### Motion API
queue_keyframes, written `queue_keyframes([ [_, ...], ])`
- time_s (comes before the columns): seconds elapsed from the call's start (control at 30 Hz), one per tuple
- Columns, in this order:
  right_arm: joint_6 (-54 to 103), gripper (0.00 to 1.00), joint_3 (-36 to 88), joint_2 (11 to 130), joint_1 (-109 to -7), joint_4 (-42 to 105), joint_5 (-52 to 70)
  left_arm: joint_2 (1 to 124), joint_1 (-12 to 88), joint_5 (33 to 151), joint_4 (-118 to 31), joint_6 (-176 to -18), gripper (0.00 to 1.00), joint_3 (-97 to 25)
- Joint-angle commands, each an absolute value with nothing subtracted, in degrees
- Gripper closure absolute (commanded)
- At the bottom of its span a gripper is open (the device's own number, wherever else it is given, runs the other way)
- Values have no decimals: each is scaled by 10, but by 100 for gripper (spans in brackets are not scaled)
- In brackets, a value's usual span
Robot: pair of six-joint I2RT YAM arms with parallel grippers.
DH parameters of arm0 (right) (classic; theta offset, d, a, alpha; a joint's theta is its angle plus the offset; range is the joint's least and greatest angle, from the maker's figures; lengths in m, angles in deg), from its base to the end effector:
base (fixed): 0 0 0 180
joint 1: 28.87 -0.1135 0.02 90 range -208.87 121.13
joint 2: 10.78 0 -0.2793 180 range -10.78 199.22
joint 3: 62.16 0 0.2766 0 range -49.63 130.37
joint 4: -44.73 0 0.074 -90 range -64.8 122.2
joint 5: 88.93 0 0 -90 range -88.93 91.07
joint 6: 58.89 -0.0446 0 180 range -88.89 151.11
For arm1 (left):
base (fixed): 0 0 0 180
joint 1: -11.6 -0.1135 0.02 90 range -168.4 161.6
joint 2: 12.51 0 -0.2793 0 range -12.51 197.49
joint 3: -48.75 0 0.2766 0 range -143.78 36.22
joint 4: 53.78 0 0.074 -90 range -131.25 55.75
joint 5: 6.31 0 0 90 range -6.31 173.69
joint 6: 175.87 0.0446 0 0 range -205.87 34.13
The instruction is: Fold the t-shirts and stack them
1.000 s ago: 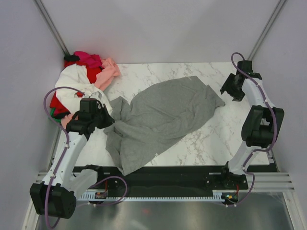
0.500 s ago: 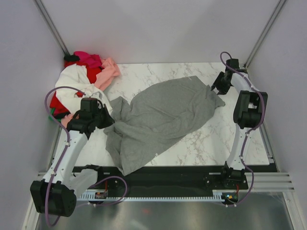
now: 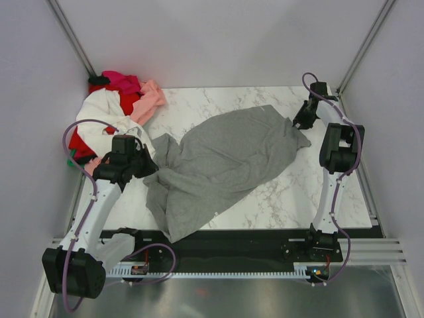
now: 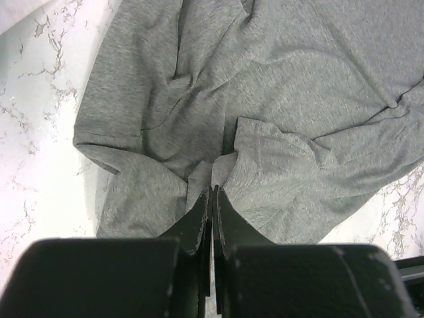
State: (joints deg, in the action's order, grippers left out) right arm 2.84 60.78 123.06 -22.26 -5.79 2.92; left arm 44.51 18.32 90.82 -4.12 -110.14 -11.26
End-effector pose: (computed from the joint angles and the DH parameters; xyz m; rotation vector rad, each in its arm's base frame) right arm 0.5384 -0.0609 0.1585 0.7846 2.5339 0.1690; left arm 0.2231 -0.0319 0.2762 -0.3093 2.3956 -0.4012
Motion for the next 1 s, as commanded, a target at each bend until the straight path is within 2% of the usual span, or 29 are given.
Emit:
queue_keyframes([
  [0.0, 29, 64, 594, 1222, -222, -49, 14, 446, 181, 902, -62, -1078, 98, -114],
  [0.23, 37, 54, 556, 1174, -222, -45, -9, 451, 181, 902, -62, -1078, 98, -115],
  [0.57, 49, 53, 503, 1131, -233, -30, -14, 456, 181, 903, -62, -1078, 98, -115],
  [0.97, 65, 52, 522, 1121, -257, -32, -38, 460, 181, 903, -63, -1078, 98, -115],
])
